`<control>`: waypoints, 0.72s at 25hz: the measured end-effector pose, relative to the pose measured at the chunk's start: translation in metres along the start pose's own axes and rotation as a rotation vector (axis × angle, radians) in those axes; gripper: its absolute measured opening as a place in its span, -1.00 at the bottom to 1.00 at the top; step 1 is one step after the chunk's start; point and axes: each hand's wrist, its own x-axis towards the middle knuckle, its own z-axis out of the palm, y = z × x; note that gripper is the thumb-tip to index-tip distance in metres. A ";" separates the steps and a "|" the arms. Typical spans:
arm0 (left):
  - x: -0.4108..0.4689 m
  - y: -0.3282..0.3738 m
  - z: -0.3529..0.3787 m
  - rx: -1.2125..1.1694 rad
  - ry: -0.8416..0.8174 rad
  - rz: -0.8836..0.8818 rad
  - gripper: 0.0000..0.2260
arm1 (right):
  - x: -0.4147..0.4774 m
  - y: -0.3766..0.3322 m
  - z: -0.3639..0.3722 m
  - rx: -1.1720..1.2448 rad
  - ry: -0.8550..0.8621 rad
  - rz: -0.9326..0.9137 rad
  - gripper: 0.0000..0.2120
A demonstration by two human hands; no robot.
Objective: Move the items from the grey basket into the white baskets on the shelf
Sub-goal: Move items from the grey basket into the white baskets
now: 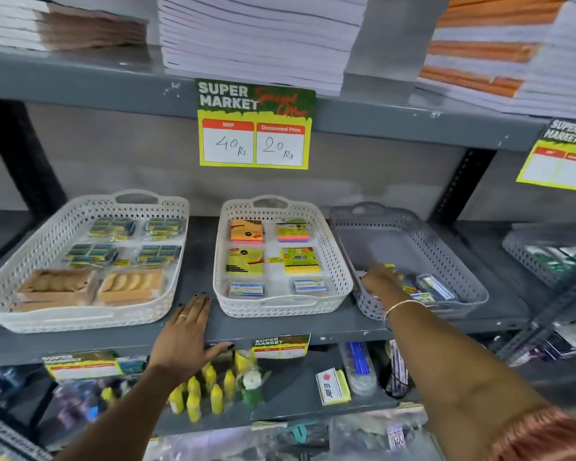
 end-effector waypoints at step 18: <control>-0.001 0.002 -0.007 -0.013 -0.013 0.022 -0.09 | -0.072 -0.177 -0.031 0.382 0.063 -0.229 -0.20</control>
